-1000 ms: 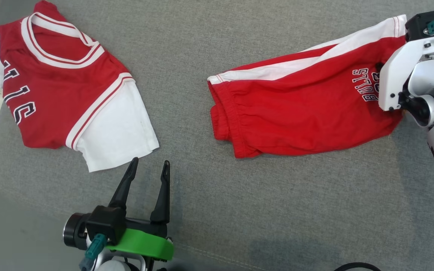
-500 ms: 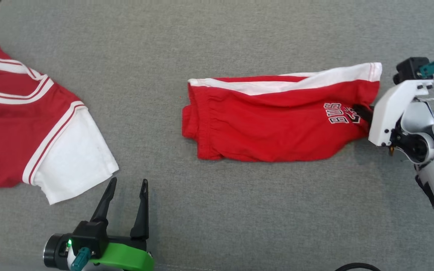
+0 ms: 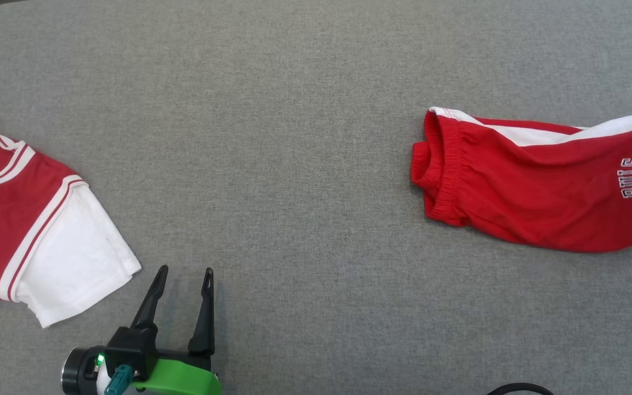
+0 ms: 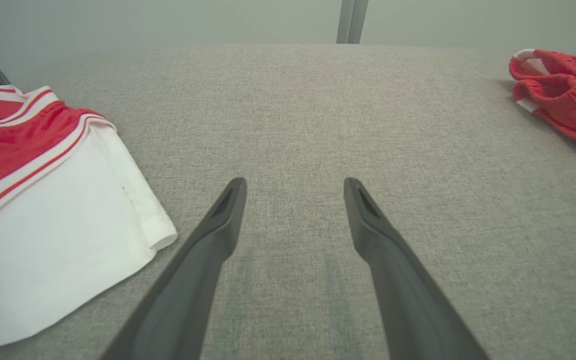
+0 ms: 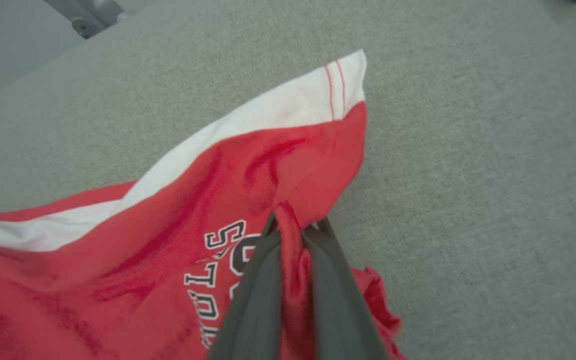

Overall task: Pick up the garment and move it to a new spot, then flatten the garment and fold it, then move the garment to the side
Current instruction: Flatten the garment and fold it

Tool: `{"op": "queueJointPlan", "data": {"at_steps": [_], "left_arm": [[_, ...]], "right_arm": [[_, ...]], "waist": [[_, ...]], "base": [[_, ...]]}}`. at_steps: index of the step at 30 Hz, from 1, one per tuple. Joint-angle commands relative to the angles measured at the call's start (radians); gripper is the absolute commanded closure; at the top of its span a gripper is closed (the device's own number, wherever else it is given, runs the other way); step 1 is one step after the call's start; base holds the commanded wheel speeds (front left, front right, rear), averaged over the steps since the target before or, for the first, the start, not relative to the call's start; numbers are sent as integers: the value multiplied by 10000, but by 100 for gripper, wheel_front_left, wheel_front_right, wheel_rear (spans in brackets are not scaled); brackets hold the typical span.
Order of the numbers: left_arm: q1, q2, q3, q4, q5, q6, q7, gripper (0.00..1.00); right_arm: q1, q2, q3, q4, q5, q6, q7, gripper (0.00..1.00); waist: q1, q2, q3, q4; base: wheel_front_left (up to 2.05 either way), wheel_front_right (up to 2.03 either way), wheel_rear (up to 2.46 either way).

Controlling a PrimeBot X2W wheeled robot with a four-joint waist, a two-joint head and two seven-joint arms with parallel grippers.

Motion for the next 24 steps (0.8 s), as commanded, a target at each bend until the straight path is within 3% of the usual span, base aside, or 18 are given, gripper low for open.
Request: {"op": "queueJointPlan", "data": {"at_steps": [1, 4, 9, 13, 17, 24], "left_arm": [[152, -53, 34, 58, 18, -16, -3, 0], [247, -88, 74, 154, -11, 146, -3, 0], [281, -138, -74, 261, -93, 263, -3, 0], [58, -157, -229, 360, -115, 250, -3, 0], [-119, -161, -305, 461, -108, 187, -3, 0], [-265, -173, -453, 725, -61, 118, -3, 0]], "right_arm": [[-129, 110, -147, -472, -31, 4, 29, 100], [68, 561, -345, -1791, 360, 2, 578, 100], [690, 1555, 375, -4212, 436, 2, 1710, 100], [1055, 2605, 1182, -5201, -154, 2, 2147, 100], [1172, 3346, 1680, -5276, -677, 2, 2022, 100], [654, 4196, 1742, -3754, -2129, 2, 824, 100]], "waist": [[0, -1, -70, 127], [0, -1, -248, 183], [0, -1, -432, 137], [0, -1, -436, 142], [0, -1, -446, 238], [0, -1, -553, 606]], "base": [[0, 0, 0], [0, 0, 0], [0, 0, 0], [0, 0, 0], [0, 0, 0], [0, 0, 0]]}}
